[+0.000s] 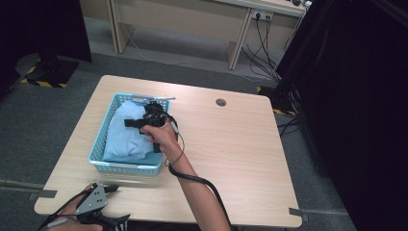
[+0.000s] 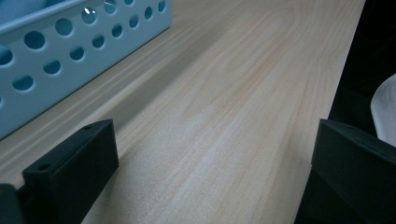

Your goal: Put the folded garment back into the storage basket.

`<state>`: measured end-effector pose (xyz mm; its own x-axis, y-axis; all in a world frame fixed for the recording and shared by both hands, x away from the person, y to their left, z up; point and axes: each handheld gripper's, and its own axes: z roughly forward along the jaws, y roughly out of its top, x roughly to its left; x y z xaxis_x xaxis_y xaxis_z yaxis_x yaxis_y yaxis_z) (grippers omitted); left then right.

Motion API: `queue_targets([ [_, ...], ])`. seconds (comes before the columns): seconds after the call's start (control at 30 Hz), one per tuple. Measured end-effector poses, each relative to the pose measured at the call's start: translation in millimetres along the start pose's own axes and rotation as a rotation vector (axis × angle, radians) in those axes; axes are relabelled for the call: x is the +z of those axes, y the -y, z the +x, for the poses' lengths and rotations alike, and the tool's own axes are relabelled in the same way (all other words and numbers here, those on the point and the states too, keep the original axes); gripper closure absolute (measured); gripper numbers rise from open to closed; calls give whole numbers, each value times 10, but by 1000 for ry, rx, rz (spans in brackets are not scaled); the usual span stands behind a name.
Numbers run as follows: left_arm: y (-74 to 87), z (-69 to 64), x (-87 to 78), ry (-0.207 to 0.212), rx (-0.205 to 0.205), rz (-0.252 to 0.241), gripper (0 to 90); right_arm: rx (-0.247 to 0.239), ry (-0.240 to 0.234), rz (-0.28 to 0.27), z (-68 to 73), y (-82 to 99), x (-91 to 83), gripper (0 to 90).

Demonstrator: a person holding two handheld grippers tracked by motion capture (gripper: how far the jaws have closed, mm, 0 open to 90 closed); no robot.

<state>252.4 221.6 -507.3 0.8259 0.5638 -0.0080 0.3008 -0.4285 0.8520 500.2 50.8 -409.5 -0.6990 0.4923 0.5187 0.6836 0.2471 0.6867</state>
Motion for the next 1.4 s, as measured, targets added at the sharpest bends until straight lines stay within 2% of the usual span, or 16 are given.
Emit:
queue_targets([
  [0.07, 0, 0, -1, -1, 1, 1, 0, 4, 5, 24, -10, 29, 47, 671],
  [0.17, 0, 0, -1, -1, 1, 2, 0, 14, 3, 43, -10, 40, 81, 642],
  [0.37, 0, 0, -1, -1, 1, 2, 0, 14, 30, 69, -32, 39, 133, 591],
  [0.57, 0, 0, -1, -1, 0, 1, 0, -17, 67, 96, -14, 31, 177, 557],
  [0.67, 0, 0, -1, -1, 1, 2, 0, -6, 70, 104, -14, 32, 177, 526],
  [0.9, 0, -1, 0, -1, 1, 0, 0, -10, 74, 165, 18, 16, 191, 357],
  [1.13, 0, -1, 0, -1, 0, 0, 0, -18, 137, 231, 61, -9, 145, 250],
  [1.3, 0, -1, 0, -1, 0, 0, 0, -55, 198, 273, 35, 4, 73, 206],
  [1.4, 0, -1, 1, -1, 0, 0, 0, -39, 199, 275, -15, 25, 14, 195],
])
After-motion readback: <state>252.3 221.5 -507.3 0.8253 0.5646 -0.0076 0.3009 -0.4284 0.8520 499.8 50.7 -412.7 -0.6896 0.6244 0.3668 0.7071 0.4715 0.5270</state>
